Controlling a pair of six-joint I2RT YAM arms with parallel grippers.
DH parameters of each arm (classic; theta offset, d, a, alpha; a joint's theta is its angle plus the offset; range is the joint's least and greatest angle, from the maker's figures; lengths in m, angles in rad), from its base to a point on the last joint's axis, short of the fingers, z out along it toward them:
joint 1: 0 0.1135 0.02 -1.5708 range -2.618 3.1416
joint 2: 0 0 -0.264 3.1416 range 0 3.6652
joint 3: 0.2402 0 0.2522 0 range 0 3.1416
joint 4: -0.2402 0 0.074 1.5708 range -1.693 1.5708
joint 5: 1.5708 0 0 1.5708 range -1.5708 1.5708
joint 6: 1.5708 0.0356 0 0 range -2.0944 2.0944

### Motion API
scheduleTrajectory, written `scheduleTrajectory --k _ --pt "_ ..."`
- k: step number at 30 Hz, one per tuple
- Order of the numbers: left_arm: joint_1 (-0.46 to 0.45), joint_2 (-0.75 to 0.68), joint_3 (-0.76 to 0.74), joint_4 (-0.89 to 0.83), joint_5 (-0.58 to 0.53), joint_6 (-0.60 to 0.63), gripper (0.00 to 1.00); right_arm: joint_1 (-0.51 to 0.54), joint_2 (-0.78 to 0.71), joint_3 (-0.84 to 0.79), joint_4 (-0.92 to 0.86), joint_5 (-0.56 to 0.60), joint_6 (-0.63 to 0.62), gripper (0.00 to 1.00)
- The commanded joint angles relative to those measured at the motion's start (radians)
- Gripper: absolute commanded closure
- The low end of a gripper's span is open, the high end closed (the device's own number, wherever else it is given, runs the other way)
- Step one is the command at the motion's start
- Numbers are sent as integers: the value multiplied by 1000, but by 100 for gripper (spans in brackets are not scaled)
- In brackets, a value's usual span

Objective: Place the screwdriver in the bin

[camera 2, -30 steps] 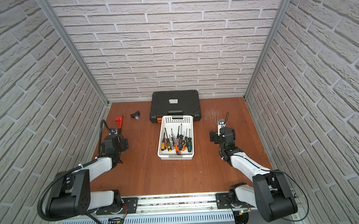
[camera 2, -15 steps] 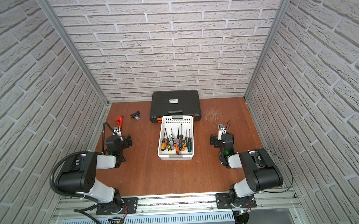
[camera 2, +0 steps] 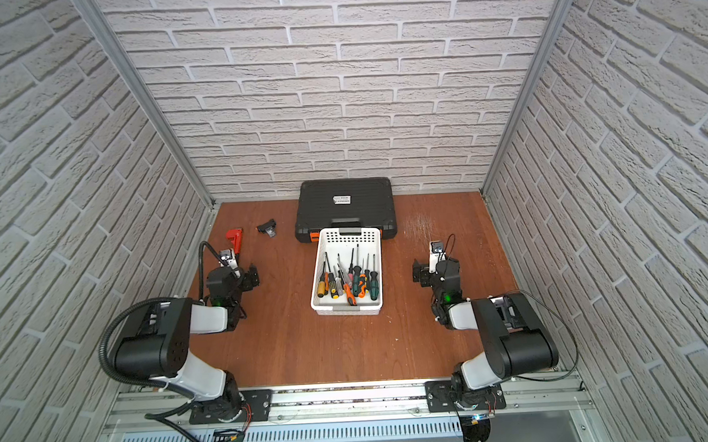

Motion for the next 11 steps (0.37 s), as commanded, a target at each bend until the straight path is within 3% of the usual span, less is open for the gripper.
scheduleTrajectory --k 1,11 --pt "3 -7 -3 66 9 -2 2 -4 -25 18 17 -6 2 0" --pt "16 -9 2 52 36 -10 2 -4 -25 18 15 -6 3 0"
